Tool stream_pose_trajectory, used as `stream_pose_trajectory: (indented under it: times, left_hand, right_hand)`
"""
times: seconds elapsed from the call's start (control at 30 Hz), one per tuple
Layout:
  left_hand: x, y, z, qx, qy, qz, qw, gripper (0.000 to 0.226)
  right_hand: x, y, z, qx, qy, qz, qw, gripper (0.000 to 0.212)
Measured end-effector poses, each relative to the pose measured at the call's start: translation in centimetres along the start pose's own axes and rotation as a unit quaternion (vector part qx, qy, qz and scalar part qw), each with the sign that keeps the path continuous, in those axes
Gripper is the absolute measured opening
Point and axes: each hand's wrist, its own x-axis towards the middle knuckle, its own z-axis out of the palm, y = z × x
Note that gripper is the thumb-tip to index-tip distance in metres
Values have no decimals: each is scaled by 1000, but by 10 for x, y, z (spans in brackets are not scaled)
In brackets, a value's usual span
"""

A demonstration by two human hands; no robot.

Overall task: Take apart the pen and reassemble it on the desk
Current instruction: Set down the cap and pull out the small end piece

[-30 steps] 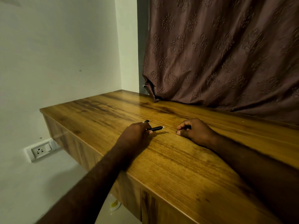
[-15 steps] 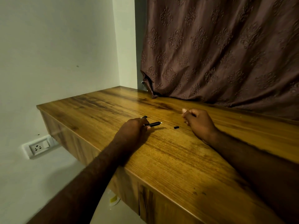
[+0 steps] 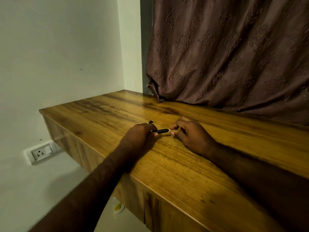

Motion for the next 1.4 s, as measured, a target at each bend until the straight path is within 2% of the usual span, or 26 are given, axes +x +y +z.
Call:
stream_pose_trajectory:
  times: [0.17,0.37,0.47,0.63,0.73,0.93,1.03,1.13,1.4]
  left_hand:
    - [1,4,-2,-10,-20,15,1000,20]
    - [0,9,-4,-15,-27,-1,1000,23]
    - [0,9,-5,-18,-23,-1,1000,27]
    - [0,2,-2,-4,-1,0,1000,23]
    - [0,1,-1,0,8,-9,1000,26]
    - [4,-2,3,14,4,-34,999,16]
    - [3,-1,3,23,-1,-37,999,15]
    - [2,-1,3,25,3,-42,999,14]
    - [1,4,0,22,-5,-52,998,12]
  right_hand:
    - [1,-2,-1,7,8,-13,1000,3]
    - [1,2,0,27,3,-5,1000,2]
    - [1,4,-1,45,7,2,999,10]
    - [3,15,-5,72,57,57,994,11]
    - [2,30,-15,20,59,83,995,6]
    - [-5,44,-23,-29,-24,85,996,6]
    - [-4,44,-24,-13,-29,99,995,12]
    - [-3,47,-25,0,-42,124,991,3]
    - [-2,53,-26,31,-58,139,988,7]
